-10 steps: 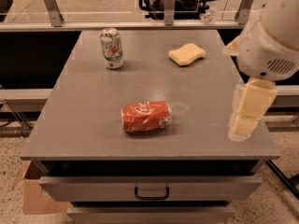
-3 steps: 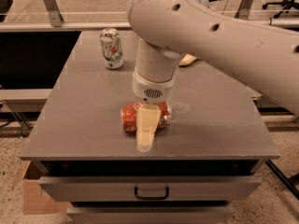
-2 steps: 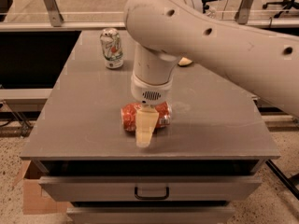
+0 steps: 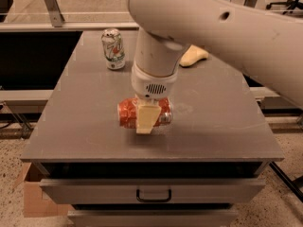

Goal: Place coke can upright

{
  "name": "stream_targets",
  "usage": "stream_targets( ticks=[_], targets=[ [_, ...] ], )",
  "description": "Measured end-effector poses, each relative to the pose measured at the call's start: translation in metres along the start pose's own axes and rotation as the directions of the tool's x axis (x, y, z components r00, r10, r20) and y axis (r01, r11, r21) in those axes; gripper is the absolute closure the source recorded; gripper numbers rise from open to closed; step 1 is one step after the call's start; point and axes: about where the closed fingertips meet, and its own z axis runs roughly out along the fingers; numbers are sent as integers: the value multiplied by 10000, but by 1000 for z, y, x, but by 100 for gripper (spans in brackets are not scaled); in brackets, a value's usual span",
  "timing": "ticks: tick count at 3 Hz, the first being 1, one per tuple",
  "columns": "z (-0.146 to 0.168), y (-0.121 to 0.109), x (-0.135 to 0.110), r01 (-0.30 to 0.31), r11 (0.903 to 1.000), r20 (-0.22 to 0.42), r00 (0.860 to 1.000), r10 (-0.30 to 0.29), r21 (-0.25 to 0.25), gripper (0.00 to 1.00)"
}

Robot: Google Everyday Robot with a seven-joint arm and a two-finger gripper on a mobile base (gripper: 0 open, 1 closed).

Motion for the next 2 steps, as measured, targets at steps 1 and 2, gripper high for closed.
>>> stream_targets(
  ticks=[1,2],
  targets=[
    [-38,-16,9,-118,9972,1948,9808,-29,741,98],
    [-44,-32,23,-359,9936,4223,9064,-126,1067,100]
  ],
)
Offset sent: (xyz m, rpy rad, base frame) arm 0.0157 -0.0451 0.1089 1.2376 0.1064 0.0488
